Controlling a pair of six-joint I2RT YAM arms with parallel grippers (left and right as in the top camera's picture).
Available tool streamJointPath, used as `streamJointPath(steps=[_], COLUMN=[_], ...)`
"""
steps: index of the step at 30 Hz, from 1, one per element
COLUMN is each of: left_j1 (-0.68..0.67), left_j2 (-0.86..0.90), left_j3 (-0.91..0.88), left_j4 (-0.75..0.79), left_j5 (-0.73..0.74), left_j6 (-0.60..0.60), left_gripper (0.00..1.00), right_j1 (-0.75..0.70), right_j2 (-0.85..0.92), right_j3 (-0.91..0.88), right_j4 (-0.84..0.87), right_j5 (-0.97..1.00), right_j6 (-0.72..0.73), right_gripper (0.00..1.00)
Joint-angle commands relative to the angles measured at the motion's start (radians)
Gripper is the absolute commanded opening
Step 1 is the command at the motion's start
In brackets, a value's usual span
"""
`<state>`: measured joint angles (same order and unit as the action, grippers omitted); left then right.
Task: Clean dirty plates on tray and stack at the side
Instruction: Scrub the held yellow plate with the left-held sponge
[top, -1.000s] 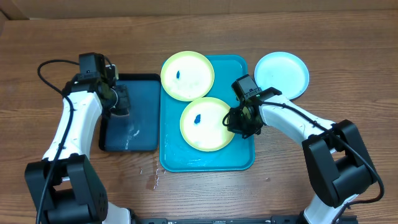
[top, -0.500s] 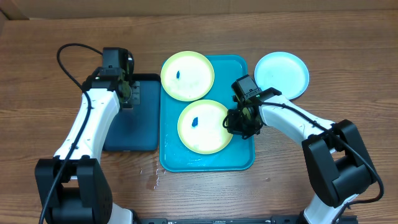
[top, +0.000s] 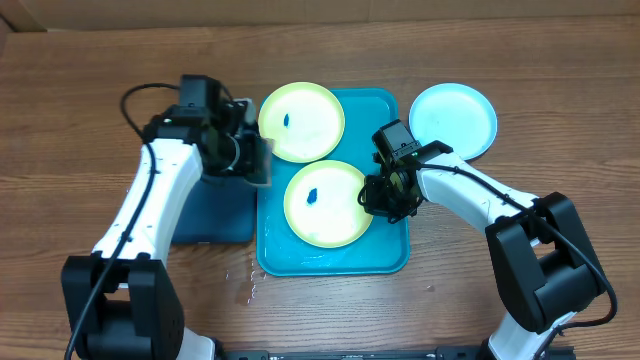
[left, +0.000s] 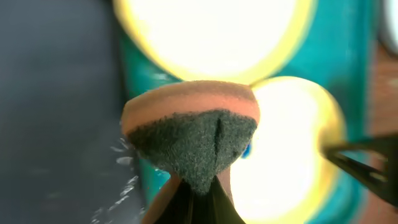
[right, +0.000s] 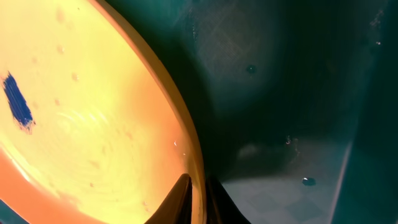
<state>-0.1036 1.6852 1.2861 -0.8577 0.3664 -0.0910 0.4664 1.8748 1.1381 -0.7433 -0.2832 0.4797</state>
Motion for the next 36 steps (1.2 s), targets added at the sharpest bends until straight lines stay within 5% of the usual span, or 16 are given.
streamJointPath(steps=[1, 16, 36], left_j1=[-0.068, -0.282, -0.292], left_j2=[-0.002, 0.018, 0.062], left_j3=[0.004, -0.093, -0.208], left_j4=[0.006, 0.187, 0.363], left_j5=[0.081, -0.195, -0.25], left_j6=[-0.05, -0.093, -0.069], left_gripper=[0.04, 0.04, 0.04], right_j1=[0.01, 0.051, 0.051], right_j2=[-0.003, -0.003, -0.003], right_j3=[-0.007, -0.007, -0.007], right_j4=[0.006, 0.008, 0.01], right_j5=[-0.01, -0.006, 0.002], right_j6=[0.018, 0.018, 0.018], right_gripper=[0.11, 0.13, 0.17])
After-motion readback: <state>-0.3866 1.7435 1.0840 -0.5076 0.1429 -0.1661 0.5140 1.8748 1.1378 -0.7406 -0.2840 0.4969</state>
